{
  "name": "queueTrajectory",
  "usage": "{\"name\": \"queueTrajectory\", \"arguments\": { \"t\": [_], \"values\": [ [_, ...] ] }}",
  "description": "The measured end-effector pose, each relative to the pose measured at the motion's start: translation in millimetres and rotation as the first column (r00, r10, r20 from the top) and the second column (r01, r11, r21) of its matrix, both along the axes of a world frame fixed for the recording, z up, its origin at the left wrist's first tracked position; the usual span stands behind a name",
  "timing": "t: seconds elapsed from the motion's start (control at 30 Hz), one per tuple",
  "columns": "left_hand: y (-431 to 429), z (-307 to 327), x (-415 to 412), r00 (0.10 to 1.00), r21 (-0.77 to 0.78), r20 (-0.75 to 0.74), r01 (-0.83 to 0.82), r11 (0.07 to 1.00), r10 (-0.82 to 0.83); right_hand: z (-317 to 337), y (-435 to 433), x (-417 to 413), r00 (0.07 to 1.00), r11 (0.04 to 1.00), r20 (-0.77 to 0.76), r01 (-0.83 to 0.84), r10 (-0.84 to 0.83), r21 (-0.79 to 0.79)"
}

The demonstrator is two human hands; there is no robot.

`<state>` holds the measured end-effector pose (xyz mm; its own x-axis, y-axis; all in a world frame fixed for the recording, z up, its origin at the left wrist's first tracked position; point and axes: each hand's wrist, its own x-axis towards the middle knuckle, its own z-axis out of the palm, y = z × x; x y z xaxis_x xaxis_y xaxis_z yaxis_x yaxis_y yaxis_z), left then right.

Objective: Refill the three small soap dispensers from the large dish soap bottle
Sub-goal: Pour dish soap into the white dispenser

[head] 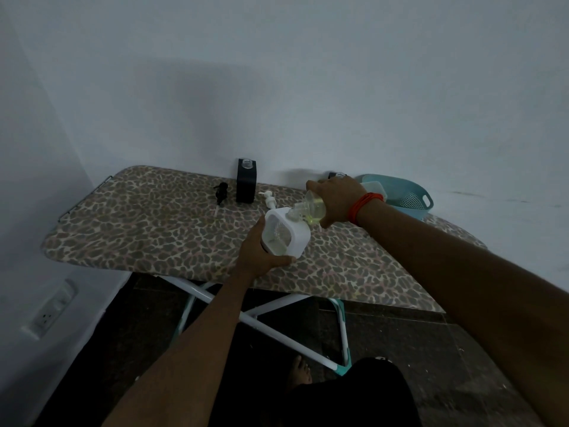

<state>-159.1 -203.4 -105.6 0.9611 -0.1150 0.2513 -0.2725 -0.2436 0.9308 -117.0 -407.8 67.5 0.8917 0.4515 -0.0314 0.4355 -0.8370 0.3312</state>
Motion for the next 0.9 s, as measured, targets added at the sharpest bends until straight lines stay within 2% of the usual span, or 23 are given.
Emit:
{"name": "queueTrajectory", "arguments": {
  "t": [0.9],
  "values": [
    [0.5,6.8,-5.6,0.998,0.029,-0.056,-0.014,0.999,0.016,-1.1,-0.6,-0.9,1.0,1.0,0.018,0.009,-0.009,0.001]
  ]
}}
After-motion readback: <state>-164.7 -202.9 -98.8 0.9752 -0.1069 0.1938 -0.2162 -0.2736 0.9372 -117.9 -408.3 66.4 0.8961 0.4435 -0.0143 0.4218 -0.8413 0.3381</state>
